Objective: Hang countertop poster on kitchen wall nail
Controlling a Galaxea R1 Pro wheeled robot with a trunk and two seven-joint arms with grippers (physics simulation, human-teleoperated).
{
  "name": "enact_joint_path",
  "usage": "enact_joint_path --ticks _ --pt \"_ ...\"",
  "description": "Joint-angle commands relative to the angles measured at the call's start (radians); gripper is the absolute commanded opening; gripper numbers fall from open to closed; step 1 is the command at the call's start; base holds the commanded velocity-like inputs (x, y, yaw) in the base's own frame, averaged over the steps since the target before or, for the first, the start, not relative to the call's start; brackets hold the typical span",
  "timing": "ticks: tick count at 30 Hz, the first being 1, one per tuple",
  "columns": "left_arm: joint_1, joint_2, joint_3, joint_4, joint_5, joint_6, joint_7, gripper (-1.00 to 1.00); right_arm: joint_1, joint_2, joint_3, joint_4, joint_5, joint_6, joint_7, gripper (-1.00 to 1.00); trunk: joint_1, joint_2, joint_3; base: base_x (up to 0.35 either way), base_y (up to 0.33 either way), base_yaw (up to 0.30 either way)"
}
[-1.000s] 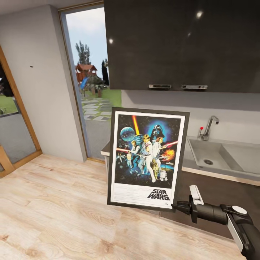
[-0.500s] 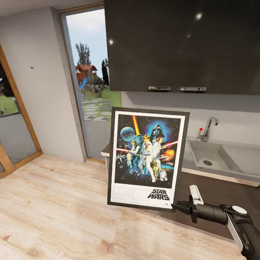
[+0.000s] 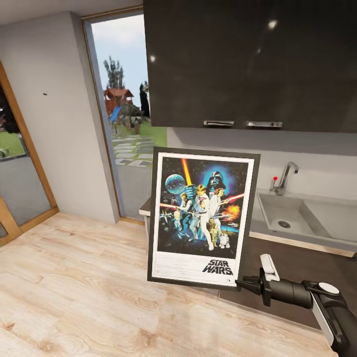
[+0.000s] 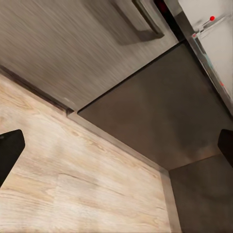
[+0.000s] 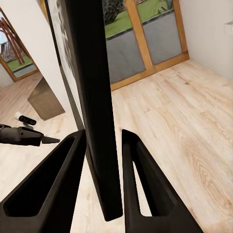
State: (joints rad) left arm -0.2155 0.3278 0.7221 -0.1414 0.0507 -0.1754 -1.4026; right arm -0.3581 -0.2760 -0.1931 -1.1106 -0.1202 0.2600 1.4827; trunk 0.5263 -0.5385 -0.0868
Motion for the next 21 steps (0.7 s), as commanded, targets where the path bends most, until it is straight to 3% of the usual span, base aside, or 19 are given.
enact_joint_path --ticks 1,21 --pt "-0.001 0.0 -0.004 0.001 0.005 -0.01 -0.001 1.0 -0.001 0.0 0.0 0.0 -0.003 0.012 0.004 -1.0 -0.003 0.006 0.001 0.0 0.0 0.0" --pt "-0.001 0.0 -0.004 0.001 0.005 -0.01 -0.001 1.0 -0.001 0.0 0.0 0.0 -0.003 0.012 0.004 -1.0 -0.076 0.139 0.061 0.0 0.0 0.0"
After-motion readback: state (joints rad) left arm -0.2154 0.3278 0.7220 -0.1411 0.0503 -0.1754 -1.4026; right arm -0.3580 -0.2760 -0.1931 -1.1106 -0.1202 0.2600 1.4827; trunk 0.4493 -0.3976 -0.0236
